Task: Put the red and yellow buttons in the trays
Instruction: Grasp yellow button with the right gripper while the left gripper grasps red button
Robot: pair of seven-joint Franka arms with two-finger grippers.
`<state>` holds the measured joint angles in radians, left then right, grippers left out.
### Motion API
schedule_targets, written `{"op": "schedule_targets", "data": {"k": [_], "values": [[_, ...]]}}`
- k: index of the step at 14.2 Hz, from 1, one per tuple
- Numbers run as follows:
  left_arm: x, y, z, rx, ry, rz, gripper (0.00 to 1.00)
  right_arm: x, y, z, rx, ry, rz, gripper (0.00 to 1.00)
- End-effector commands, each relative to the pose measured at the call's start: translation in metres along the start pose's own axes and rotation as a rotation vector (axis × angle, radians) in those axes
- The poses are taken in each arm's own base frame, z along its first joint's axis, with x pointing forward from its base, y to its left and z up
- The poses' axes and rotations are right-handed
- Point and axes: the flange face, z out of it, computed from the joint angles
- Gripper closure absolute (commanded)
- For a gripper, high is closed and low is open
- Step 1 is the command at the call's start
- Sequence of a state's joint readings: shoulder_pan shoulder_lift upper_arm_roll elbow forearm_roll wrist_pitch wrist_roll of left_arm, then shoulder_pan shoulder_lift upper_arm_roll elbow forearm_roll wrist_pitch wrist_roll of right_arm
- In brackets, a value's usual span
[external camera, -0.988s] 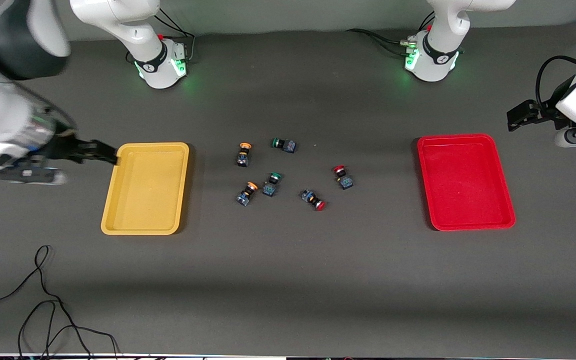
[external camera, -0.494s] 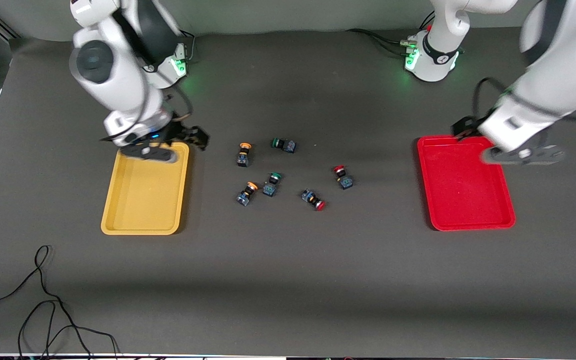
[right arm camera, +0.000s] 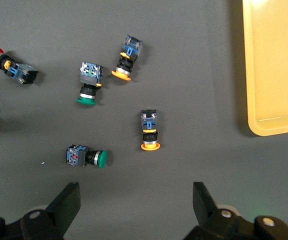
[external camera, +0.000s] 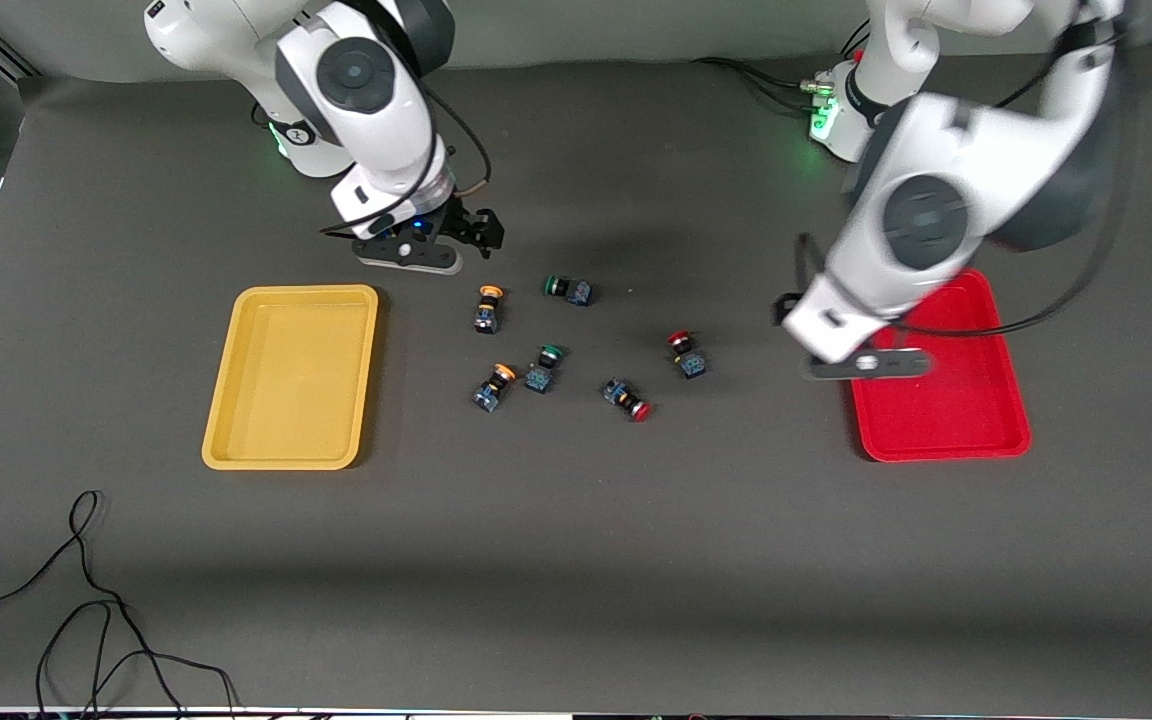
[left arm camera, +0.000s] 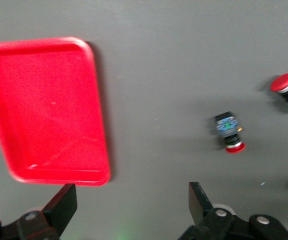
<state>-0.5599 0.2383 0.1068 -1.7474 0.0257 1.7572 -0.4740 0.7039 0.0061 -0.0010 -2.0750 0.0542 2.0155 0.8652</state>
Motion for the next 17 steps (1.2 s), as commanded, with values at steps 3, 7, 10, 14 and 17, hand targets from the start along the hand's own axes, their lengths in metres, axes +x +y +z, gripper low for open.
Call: {"op": "schedule_targets", "data": {"k": [3,7,10,14,17], "values": [[0.005,0.067,0.075,0.026,-0.016,-0.099,0.01,0.005,0.003,0.080,0.034,0.060,0.018,0.00],[-0.001,0.078,0.149,-0.090,-0.019,-0.158,0.01,0.016,0.002,0.161,0.031,0.066,0.020,0.00],[0.001,0.098,0.184,-0.135,-0.036,-0.193,0.02,0.018,0.007,0.207,0.023,0.069,0.024,0.00],[-0.004,0.120,0.213,-0.145,-0.030,-0.234,0.02,0.024,0.015,0.239,0.013,0.070,0.039,0.00],[-0.003,0.123,0.225,-0.146,-0.021,-0.234,0.04,0.024,0.016,0.242,0.008,0.066,0.039,0.43]]}}
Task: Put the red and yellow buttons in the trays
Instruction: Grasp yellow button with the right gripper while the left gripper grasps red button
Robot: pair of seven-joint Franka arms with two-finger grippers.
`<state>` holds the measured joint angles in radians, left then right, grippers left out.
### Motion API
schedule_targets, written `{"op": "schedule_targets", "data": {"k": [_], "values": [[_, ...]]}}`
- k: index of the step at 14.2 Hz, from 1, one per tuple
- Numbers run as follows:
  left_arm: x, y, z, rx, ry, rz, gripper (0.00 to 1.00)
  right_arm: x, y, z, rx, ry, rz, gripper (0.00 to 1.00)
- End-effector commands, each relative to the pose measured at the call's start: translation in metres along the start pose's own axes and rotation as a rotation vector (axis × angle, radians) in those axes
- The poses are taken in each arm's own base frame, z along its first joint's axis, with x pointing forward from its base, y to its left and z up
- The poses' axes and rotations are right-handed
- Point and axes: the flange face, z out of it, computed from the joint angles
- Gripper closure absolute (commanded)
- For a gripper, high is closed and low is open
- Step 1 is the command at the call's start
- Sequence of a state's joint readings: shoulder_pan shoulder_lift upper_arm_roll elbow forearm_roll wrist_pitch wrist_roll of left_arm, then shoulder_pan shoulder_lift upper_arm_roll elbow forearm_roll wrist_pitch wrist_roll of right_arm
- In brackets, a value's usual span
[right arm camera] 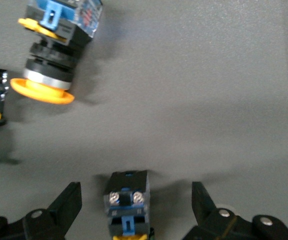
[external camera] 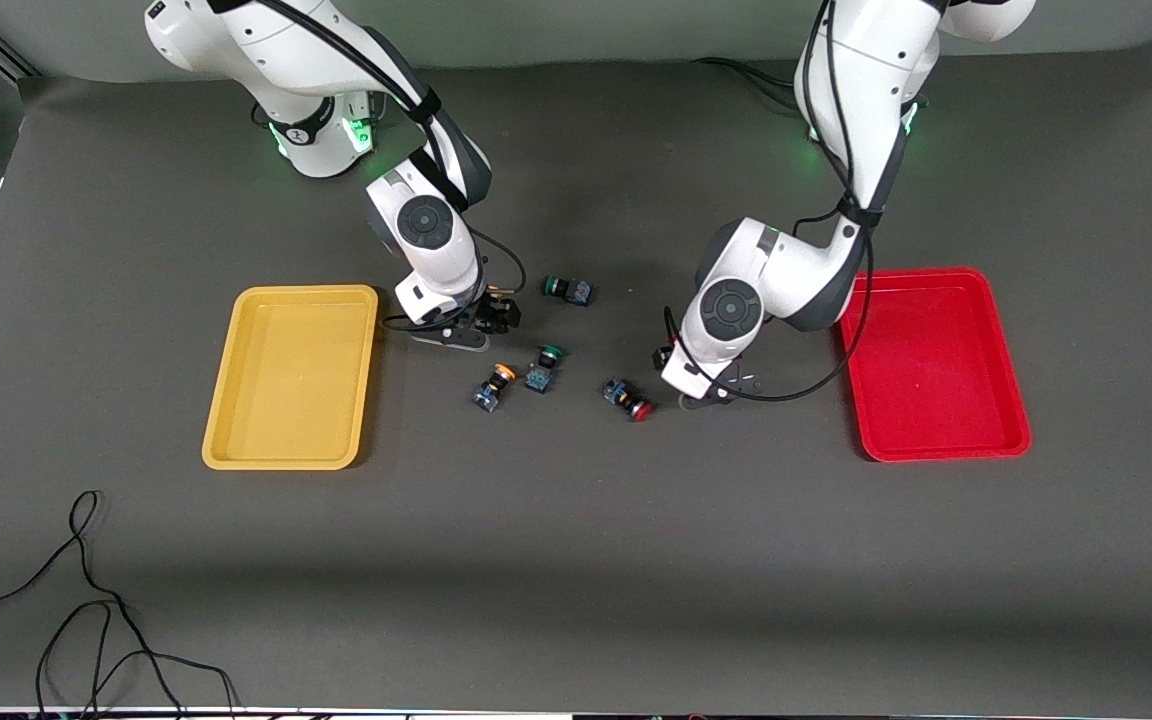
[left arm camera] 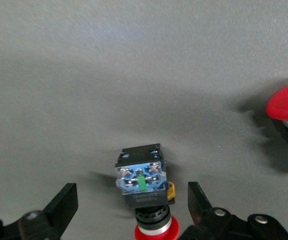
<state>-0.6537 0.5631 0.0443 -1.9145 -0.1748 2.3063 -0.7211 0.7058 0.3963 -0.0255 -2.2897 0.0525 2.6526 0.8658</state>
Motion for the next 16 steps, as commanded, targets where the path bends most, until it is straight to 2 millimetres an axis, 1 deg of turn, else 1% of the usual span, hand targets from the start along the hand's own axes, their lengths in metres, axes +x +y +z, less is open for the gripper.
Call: {"op": "schedule_targets", "data": {"k": [1,2,3,4,6,7,8,9,10,11,12,13,14,15,16], "values": [[-0.002,0.002,0.004,-0.012,0.007,-0.024,0.15,0.001,-0.002,-0.004,0.002,0.019,-0.004,0.56],[-0.003,0.002,0.006,-0.010,0.005,-0.023,0.35,0.001,-0.002,-0.004,0.001,0.018,-0.003,0.64],[-0.006,0.004,0.007,-0.008,0.002,-0.021,0.70,0.002,-0.003,-0.005,0.003,0.020,-0.003,0.70],[-0.006,0.003,0.007,-0.003,-0.002,-0.020,1.00,0.002,-0.003,-0.007,0.006,0.021,-0.003,0.73],[-0.005,0.000,0.002,0.003,-0.013,-0.023,1.00,0.004,-0.004,-0.013,0.014,0.026,-0.006,0.74],[-0.004,-0.002,-0.005,0.005,-0.019,-0.016,1.00,0.006,-0.004,-0.017,0.016,0.028,-0.005,0.75],[-0.002,-0.004,-0.017,0.014,-0.034,-0.014,1.00,0.008,-0.005,-0.028,0.010,0.021,-0.002,0.76],[0.007,-0.010,-0.036,0.019,-0.045,-0.022,1.00,0.015,-0.008,-0.050,-0.002,0.009,0.003,0.76],[0.013,-0.017,-0.052,0.028,-0.062,-0.026,1.00,0.020,-0.012,-0.075,-0.026,-0.014,0.002,0.76],[0.018,-0.027,-0.067,0.028,-0.077,0.003,1.00,0.028,-0.012,-0.100,-0.055,-0.039,0.010,0.76],[0.028,-0.043,-0.078,0.023,-0.094,0.032,1.00,0.033,-0.015,-0.126,-0.066,-0.052,0.004,0.76],[0.040,-0.066,-0.086,0.021,-0.114,0.050,1.00,0.042,-0.013,-0.151,-0.078,-0.063,0.010,0.76],[0.053,-0.089,-0.091,0.016,-0.136,0.076,1.00,0.055,-0.005,-0.180,-0.082,-0.070,-0.002,0.76],[0.059,-0.108,-0.091,0.018,-0.158,0.101,1.00,0.068,0.009,-0.199,-0.081,-0.074,-0.029,0.76],[0.067,-0.127,-0.091,0.027,-0.171,0.115,1.00,0.084,0.031,-0.216,-0.067,-0.068,-0.053,0.76]]}}
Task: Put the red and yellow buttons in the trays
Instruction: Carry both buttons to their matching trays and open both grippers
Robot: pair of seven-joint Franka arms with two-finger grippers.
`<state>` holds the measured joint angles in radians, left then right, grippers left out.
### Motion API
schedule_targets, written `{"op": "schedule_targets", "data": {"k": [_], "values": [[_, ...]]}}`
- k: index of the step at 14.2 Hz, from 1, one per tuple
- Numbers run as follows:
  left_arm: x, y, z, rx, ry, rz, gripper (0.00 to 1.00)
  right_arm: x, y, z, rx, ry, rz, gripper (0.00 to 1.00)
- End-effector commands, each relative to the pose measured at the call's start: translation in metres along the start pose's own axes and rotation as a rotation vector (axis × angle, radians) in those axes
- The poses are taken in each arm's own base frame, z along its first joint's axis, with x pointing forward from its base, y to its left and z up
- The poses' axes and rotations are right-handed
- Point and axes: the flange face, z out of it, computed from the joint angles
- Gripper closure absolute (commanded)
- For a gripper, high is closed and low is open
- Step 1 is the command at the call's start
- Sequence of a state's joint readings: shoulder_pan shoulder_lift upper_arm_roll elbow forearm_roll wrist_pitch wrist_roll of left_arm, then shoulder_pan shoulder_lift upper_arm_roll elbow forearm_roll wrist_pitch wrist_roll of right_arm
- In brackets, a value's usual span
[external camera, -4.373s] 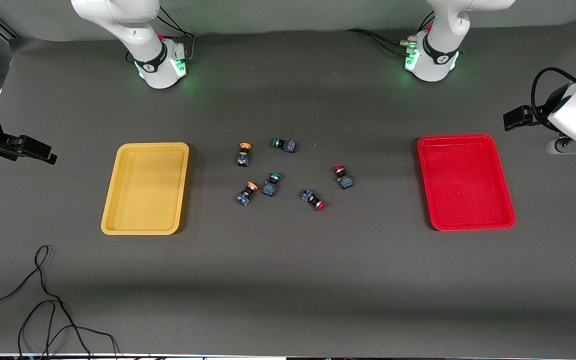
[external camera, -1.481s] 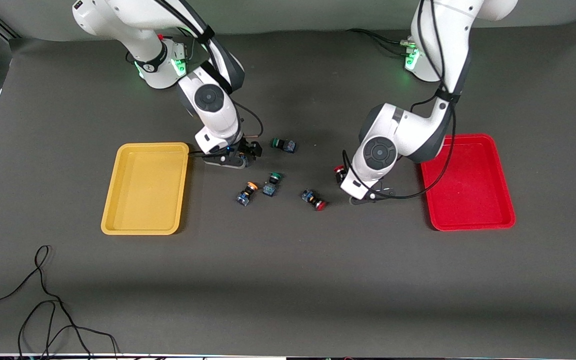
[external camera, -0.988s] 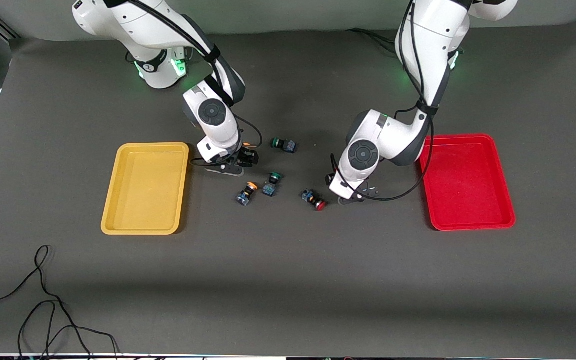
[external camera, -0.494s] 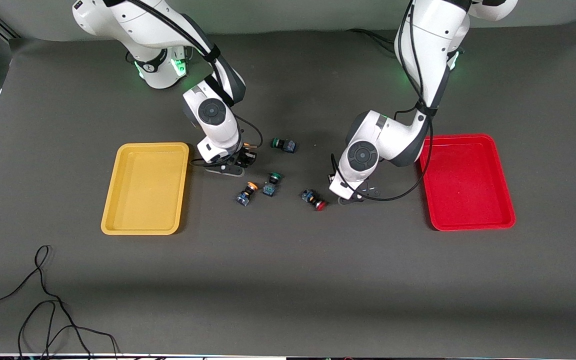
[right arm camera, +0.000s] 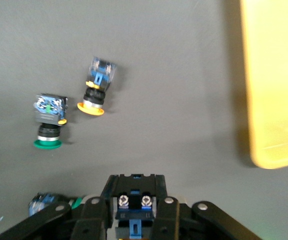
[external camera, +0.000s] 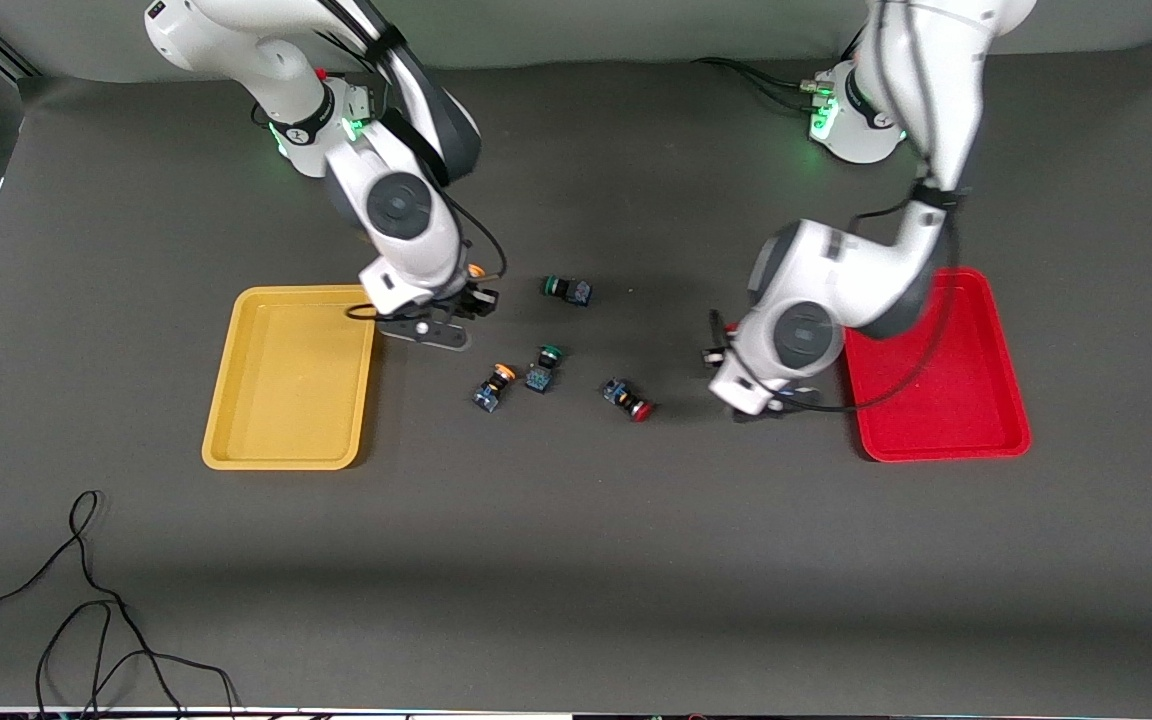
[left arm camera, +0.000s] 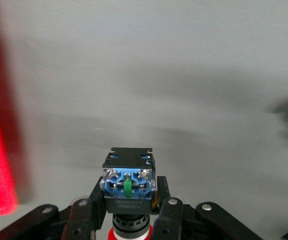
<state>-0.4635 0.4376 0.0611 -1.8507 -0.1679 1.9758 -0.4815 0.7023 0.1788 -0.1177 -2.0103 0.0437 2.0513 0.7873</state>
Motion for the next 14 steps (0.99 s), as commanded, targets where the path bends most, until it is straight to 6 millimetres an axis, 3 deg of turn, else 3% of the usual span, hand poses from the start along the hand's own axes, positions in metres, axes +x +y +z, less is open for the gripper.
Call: {"op": "schedule_targets", "data": {"k": [1,4,6,7,9,12,13,14], "values": [[0.013,-0.063,-0.004,0.031,-0.042,0.057,1.00,0.038,0.060,-0.045,0.018,0.020,-0.087,0.76],[0.033,-0.137,0.001,0.060,-0.084,0.115,1.00,0.099,0.167,-0.059,0.035,0.022,-0.162,0.76],[0.043,-0.188,0.010,0.052,-0.113,0.145,1.00,0.136,0.250,-0.055,0.035,0.031,-0.203,0.76],[0.045,-0.208,0.017,0.055,-0.124,0.148,1.00,0.147,0.278,-0.049,0.026,0.034,-0.205,0.76],[0.041,-0.222,0.031,0.059,-0.147,0.136,1.00,0.159,0.304,-0.029,0.004,0.057,-0.193,0.76],[0.036,-0.233,0.053,0.052,-0.151,0.118,0.99,0.158,0.316,0.044,-0.028,0.107,-0.161,0.76],[0.035,-0.230,0.056,0.051,-0.149,0.109,0.38,0.154,0.317,0.066,-0.042,0.123,-0.158,0.76],[0.034,-0.227,0.055,0.041,-0.152,0.108,0.01,0.154,0.317,0.083,-0.056,0.128,-0.152,0.76]]}}
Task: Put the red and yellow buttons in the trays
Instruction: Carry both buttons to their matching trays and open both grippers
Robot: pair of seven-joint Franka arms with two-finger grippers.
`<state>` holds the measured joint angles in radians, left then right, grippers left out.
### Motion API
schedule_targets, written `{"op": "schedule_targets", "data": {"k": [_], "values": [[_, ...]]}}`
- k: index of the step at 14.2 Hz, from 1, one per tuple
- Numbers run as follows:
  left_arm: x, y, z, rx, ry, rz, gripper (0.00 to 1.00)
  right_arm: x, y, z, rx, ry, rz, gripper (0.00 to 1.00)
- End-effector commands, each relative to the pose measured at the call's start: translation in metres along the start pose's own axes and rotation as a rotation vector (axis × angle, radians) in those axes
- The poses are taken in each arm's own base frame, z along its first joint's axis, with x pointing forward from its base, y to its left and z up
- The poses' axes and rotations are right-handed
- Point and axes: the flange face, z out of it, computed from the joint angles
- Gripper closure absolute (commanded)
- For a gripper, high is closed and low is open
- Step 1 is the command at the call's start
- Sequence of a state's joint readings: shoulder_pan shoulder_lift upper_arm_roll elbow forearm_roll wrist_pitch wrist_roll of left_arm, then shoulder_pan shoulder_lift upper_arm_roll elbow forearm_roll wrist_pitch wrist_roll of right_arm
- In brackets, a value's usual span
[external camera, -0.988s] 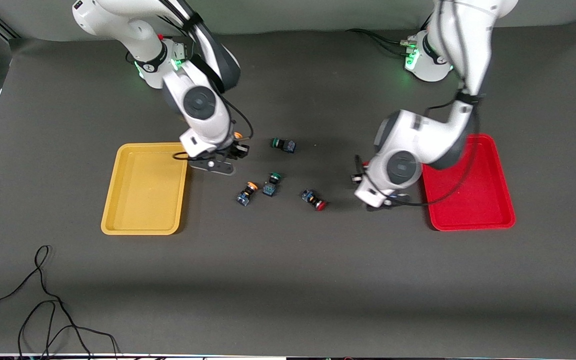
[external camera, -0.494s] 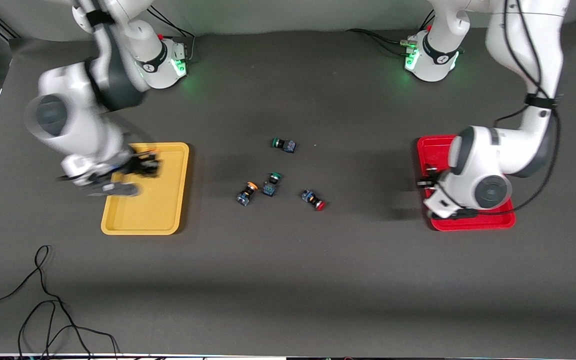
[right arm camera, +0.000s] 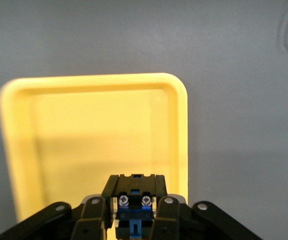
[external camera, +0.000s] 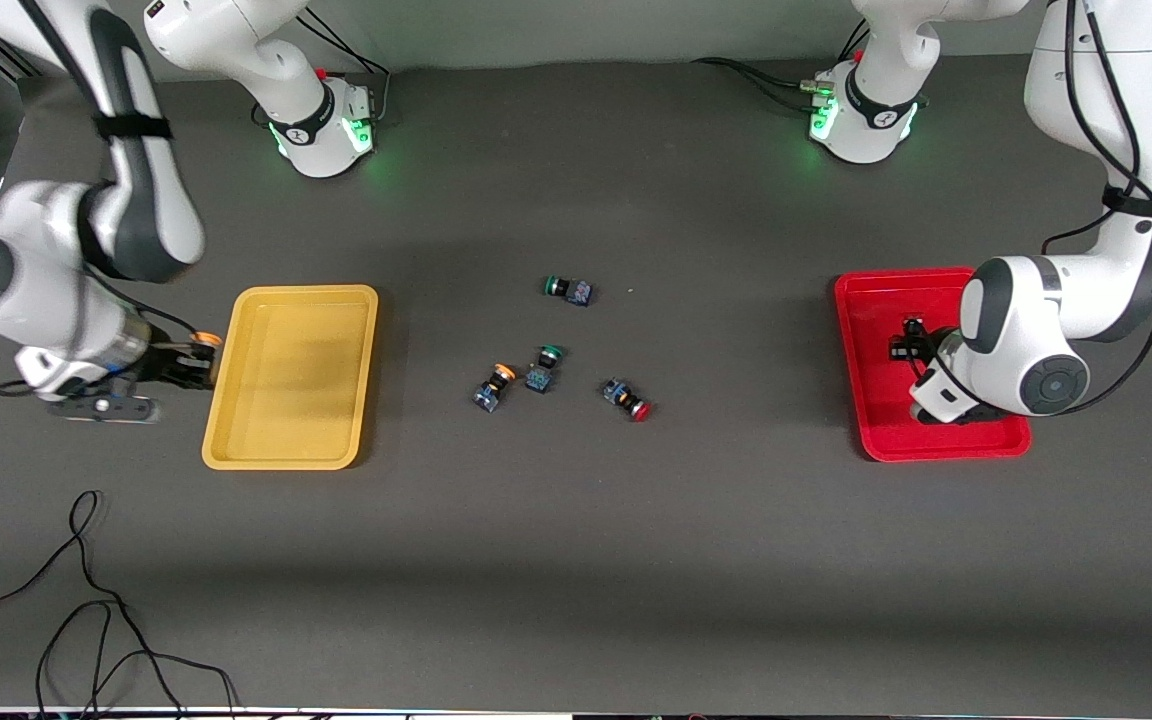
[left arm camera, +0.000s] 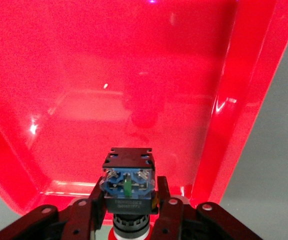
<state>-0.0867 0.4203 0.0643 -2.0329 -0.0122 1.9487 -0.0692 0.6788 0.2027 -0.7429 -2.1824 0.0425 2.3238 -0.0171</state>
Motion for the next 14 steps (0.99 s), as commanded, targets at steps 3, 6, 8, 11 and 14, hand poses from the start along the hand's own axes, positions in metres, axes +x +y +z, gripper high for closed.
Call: {"op": "schedule_targets", "data": {"k": [3,6,8,11,14], "values": [[-0.015,0.017,-0.025,-0.002,0.044,0.013,0.00,-0.007,-0.004,0.077,-0.001,-0.029,-0.015,0.76],[-0.022,0.083,-0.064,0.027,0.067,-0.037,0.00,-0.009,-0.002,0.105,0.069,-0.041,-0.037,0.76],[-0.028,0.157,-0.087,-0.040,0.093,-0.115,0.00,-0.005,-0.003,0.108,0.062,-0.044,-0.039,0.65],[-0.024,0.265,-0.103,-0.096,0.142,-0.235,0.00,0.014,-0.011,0.079,0.115,-0.065,-0.037,0.00],[-0.004,0.342,-0.100,-0.133,0.176,-0.354,0.00,0.038,0.001,0.025,0.155,-0.114,-0.033,0.00]]}}
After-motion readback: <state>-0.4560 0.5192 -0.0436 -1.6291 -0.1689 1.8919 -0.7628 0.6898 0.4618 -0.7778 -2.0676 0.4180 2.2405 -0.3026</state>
